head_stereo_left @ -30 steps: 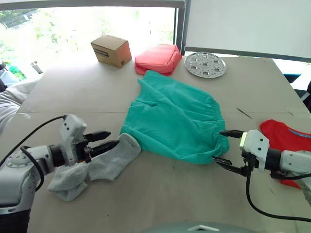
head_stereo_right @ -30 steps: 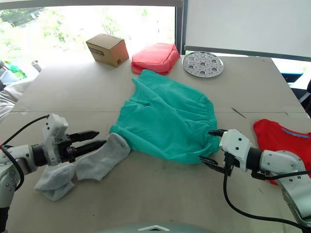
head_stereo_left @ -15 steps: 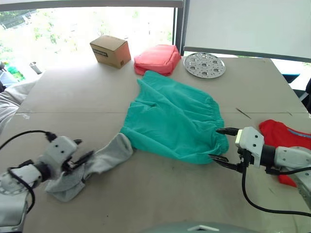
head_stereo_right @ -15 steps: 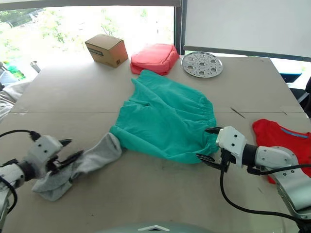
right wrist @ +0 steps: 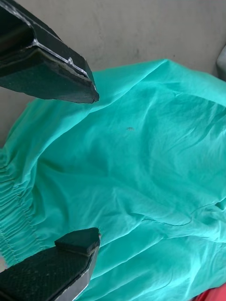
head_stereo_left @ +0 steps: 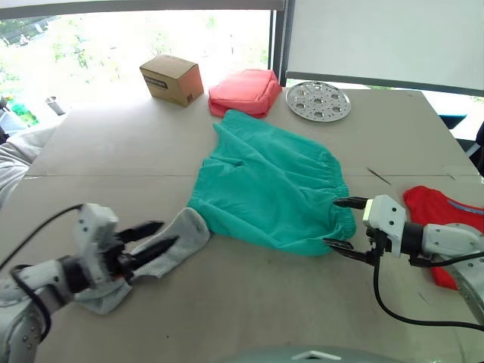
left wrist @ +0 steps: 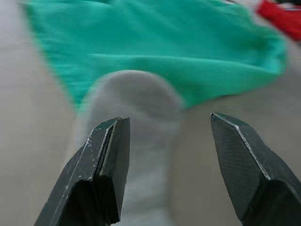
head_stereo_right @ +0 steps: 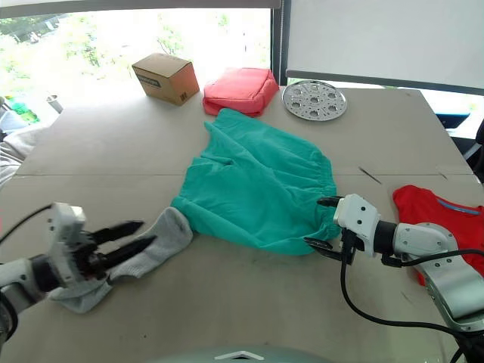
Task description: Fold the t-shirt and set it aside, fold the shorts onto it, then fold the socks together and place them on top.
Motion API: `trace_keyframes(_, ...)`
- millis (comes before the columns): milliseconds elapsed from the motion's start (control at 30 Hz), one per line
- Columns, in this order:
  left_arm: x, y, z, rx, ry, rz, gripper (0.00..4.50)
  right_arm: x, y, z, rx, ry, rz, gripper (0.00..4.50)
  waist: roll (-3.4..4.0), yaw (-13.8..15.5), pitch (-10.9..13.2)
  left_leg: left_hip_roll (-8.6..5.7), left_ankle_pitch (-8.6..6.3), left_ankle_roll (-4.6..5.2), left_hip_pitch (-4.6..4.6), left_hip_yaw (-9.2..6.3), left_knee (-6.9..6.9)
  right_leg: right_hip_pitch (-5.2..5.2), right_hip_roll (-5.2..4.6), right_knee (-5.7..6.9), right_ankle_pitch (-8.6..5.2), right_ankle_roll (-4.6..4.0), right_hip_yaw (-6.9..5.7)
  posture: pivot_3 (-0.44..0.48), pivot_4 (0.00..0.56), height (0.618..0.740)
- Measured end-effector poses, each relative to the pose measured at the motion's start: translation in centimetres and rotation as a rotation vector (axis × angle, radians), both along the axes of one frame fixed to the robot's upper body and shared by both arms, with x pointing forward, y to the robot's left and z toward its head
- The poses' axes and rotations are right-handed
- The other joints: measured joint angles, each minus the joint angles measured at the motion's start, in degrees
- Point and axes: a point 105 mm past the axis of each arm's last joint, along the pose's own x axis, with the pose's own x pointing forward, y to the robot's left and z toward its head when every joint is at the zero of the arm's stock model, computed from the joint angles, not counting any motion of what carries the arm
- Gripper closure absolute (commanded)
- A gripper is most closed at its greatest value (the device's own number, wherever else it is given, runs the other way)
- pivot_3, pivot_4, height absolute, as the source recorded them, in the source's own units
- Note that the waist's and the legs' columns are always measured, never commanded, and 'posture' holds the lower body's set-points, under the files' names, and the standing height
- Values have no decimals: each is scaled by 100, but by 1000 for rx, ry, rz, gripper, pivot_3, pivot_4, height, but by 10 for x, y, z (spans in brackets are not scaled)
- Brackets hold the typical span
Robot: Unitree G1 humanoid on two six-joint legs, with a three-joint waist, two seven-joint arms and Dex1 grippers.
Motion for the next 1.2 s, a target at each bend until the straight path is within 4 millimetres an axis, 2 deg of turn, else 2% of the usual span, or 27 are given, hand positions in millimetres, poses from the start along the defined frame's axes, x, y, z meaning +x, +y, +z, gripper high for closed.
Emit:
trace_keyframes(67, 0, -16, -4, -27, 31, -52, 3162, 0, 0, 0, 2, 0, -2, 0, -3, 8, -2, -1, 0, 1, 0, -2, 1, 2, 3, 0, 0, 0, 0, 0, 150, 739)
trace_keyframes(133, 5, -27, -11, -21, 45, -76, 4271, -1, 1, 1, 2, -4, -1, 0, -3, 9, -2, -4, 1, 1, 0, -1, 1, 3, 4, -1, 0, 0, 1, 0, 150, 739)
trace_keyframes(167, 10, -31, -17, -14, 51, -64, 4415, -2, 2, 1, 3, -6, 2, 0, -3, 10, -2, -5, 1, 1, 1, 0, 1, 3, 5, -1, 0, 0, 3, 0, 150, 739)
trace_keyframes(267, 20, -34, -33, 20, 74, -5, 4415, -5, 2, 0, 3, -3, -2, 0, -11, 6, -8, -6, 1, 2, 2, -2, 1, 4, 8, 0, 0, 0, 4, 0, 150, 739)
trace_keyframes(400, 32, -18, -44, 35, 60, 164, 4415, -7, 2, -3, 2, 13, -14, 0, -21, 0, -14, -4, 1, 2, 2, -3, 1, 3, 7, 0, 0, 0, 6, 0, 150, 739)
trace_keyframes(500, 35, 10, -39, 18, 31, 304, 4415, -8, 2, -2, 2, 11, -13, 0, -17, 1, -11, -1, 1, 2, 2, -6, 1, 2, 5, 0, -1, 1, 2, 0, 150, 739)
trace_keyframes(667, 38, 80, -27, 50, 3, 540, 4415, -6, -2, -5, -8, 14, -24, 0, -16, 22, -10, -5, 1, 2, 0, -8, 2, 3, 5, -1, -1, 2, -3, 0, 150, 739)
trace_keyframes(767, 42, 84, -24, 53, -11, 538, 4415, -6, -5, -7, -29, 19, -16, 0, -18, 47, -11, -8, 1, 2, -2, -8, 3, 3, 2, 0, -1, 1, -2, 0, 150, 739)
trace_keyframes(867, 50, 70, -2, -47, -54, 454, 4415, -3, -11, -5, -40, 13, -24, 0, -21, 48, -12, -6, 0, 1, -2, -9, 3, 2, 1, 0, 0, 0, -2, 0, 150, 739)
trace_keyframes(900, 47, 59, 8, -105, -40, 388, 4415, -2, -13, -4, -45, 10, -22, 0, -23, 38, -11, -5, 0, 1, -3, -9, 3, 2, 1, 0, 0, 0, -2, 0, 150, 739)
trace_keyframes(933, 40, 39, 19, -159, -10, 278, 4415, -2, -14, -3, -52, 6, -19, 0, -23, 25, -11, -5, 0, 1, -3, -10, 3, 2, -1, 0, 0, 0, -2, 0, 150, 739)
trace_keyframes(1000, 28, 11, 26, -203, 32, 134, 4415, -1, -13, -1, -52, -4, -14, 0, -7, 0, -8, -5, 0, 1, 1, -4, 2, 3, -2, 0, 0, 0, 5, 0, 150, 739)
trace_keyframes(1100, 18, -9, 9, -210, 132, 80, 4415, -1, -13, -1, -51, -3, -16, 0, 7, -8, -16, -7, 0, 2, 7, 5, 1, 5, 0, 0, 0, 0, 15, 0, 150, 739)
trace_keyframes(1200, 14, -19, -29, -116, 200, 123, 4415, -2, -12, -2, -45, -4, -19, 0, -4, -1, -24, -8, 1, 2, 5, 3, 0, 4, 6, 0, 0, -1, 15, 0, 150, 739)
